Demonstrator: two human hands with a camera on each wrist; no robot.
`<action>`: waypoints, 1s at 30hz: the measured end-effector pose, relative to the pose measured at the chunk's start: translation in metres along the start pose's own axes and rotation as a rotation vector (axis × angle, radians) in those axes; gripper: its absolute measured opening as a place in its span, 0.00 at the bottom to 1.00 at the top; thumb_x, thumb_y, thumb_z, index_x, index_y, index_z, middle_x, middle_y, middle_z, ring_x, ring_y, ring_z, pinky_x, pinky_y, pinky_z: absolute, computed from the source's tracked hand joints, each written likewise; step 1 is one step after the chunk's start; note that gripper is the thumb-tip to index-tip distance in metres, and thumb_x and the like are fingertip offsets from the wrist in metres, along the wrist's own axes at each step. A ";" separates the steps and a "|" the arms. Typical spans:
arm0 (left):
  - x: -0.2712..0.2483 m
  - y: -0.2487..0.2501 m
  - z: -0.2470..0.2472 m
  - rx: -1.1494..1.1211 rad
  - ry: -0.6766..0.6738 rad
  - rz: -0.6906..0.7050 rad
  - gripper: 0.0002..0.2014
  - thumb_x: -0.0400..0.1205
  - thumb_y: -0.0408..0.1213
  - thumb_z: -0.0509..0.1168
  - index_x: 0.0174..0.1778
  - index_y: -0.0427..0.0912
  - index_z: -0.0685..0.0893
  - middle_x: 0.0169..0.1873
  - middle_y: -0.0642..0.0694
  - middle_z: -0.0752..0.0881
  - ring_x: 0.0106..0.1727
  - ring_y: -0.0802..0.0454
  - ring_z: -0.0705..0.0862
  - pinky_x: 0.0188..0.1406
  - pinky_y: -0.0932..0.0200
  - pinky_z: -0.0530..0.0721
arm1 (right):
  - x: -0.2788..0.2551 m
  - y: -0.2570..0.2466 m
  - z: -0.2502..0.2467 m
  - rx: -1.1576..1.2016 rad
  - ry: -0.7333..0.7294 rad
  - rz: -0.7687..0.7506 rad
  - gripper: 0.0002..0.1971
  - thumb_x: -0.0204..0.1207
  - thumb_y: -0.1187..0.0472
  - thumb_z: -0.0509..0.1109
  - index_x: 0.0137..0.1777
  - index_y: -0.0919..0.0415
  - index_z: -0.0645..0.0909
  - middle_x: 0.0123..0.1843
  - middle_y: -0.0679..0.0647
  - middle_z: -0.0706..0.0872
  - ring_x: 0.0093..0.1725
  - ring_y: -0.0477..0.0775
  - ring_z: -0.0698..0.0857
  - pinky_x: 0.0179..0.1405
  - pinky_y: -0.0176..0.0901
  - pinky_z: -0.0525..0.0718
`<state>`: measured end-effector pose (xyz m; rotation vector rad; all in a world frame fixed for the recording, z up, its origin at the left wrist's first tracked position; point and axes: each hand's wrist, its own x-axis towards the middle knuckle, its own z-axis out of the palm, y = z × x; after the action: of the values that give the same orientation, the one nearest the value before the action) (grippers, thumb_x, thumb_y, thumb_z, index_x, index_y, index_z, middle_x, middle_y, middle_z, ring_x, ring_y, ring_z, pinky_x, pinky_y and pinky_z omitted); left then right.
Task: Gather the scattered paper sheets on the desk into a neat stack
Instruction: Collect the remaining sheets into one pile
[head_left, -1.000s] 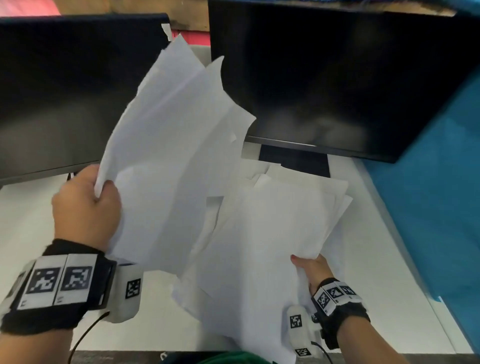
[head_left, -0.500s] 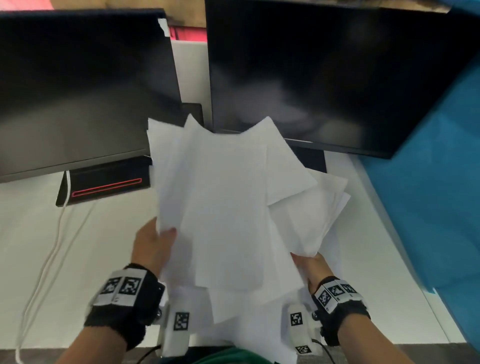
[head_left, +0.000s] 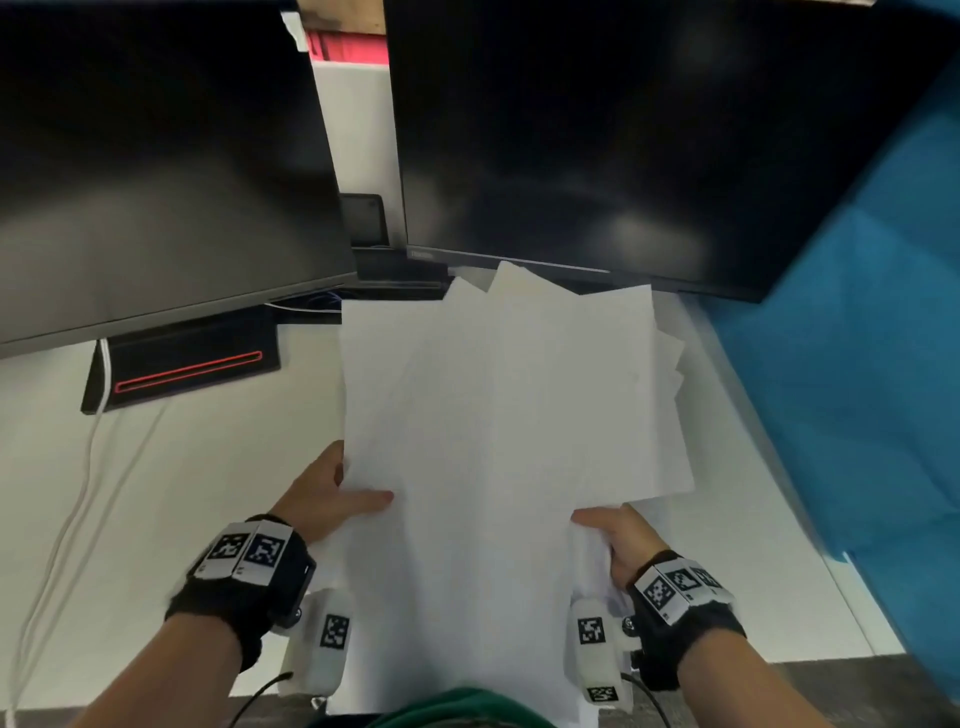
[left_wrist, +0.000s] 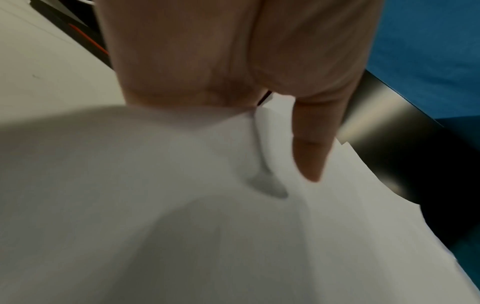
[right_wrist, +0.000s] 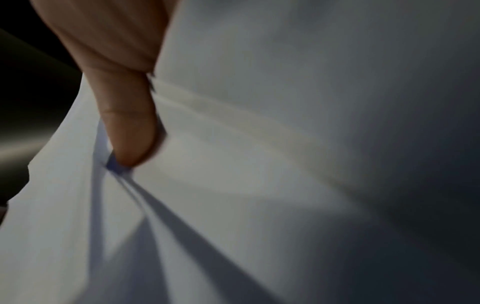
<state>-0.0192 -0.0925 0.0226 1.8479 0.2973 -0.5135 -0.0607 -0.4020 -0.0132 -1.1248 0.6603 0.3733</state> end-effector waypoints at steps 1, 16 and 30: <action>0.001 -0.001 0.000 -0.061 -0.005 0.004 0.44 0.48 0.49 0.81 0.62 0.47 0.75 0.53 0.46 0.86 0.55 0.44 0.86 0.56 0.44 0.84 | 0.001 0.001 0.001 -0.008 0.002 0.007 0.05 0.58 0.78 0.70 0.32 0.73 0.86 0.29 0.63 0.89 0.28 0.59 0.89 0.26 0.41 0.86; 0.001 -0.009 0.007 -0.422 -0.178 -0.072 0.46 0.29 0.45 0.86 0.47 0.33 0.87 0.36 0.39 0.92 0.34 0.45 0.91 0.28 0.56 0.87 | -0.004 -0.012 0.038 -0.039 0.123 -0.381 0.16 0.81 0.55 0.61 0.68 0.51 0.68 0.64 0.42 0.79 0.58 0.39 0.78 0.65 0.36 0.73; 0.003 -0.012 0.006 -0.555 -0.159 -0.143 0.37 0.35 0.38 0.85 0.43 0.35 0.89 0.35 0.38 0.92 0.32 0.45 0.91 0.26 0.58 0.86 | 0.016 -0.079 -0.020 -0.208 -0.248 0.036 0.31 0.52 0.49 0.82 0.58 0.58 0.82 0.45 0.58 0.92 0.39 0.59 0.91 0.33 0.50 0.88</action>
<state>-0.0226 -0.0940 0.0093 1.2471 0.4183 -0.6022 -0.0082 -0.4525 0.0259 -1.2403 0.4304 0.6129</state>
